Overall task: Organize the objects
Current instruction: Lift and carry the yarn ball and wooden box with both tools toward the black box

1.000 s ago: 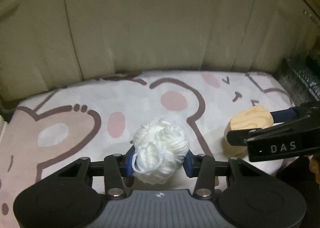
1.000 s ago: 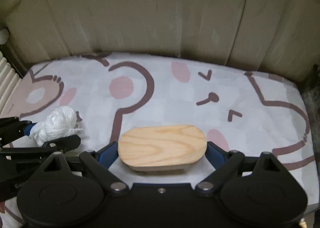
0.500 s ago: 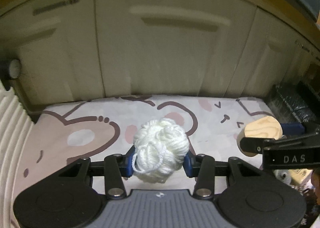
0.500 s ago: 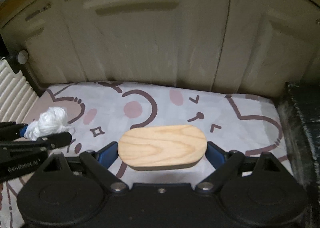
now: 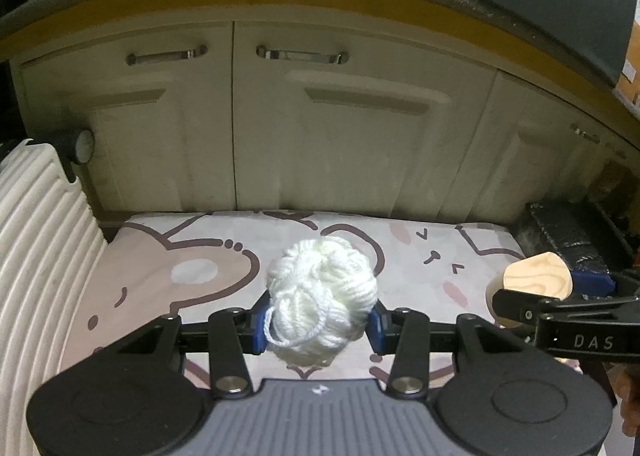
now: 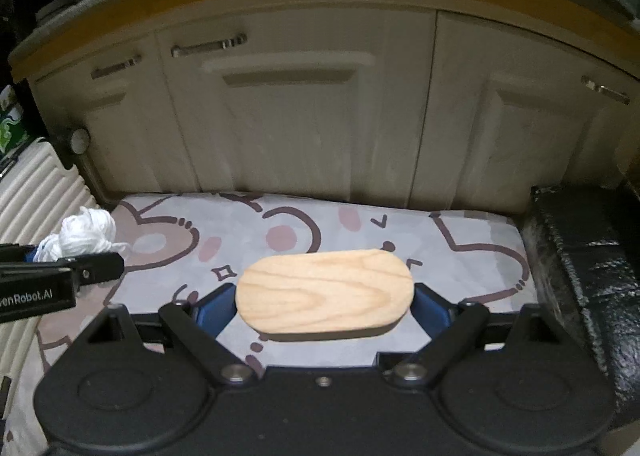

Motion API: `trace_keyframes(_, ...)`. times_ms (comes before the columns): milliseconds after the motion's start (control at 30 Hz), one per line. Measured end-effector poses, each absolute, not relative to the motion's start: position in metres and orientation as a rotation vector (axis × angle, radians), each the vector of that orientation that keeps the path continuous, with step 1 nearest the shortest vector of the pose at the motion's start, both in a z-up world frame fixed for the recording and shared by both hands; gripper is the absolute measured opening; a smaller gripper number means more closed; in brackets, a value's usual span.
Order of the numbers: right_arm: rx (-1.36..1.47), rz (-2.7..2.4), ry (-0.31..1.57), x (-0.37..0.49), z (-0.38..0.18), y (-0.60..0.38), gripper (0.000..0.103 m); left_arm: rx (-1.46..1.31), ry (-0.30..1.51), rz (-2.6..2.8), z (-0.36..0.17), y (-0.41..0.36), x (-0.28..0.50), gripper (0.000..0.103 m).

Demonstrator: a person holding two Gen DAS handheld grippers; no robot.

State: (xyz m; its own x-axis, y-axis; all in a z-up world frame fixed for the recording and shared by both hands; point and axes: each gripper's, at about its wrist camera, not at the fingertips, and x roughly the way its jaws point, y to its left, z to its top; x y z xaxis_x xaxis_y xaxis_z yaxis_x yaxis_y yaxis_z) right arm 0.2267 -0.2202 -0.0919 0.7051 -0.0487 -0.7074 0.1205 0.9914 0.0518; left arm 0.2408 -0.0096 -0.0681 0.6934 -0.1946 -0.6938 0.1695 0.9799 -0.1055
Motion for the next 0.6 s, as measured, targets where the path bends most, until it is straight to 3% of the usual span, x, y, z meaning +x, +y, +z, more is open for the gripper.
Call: trace_keyframes(600,0.108,-0.119,0.709,0.165,-0.05,-0.215,0.093,-0.056,0.738,-0.23,-0.038,-0.015,0.186,0.046)
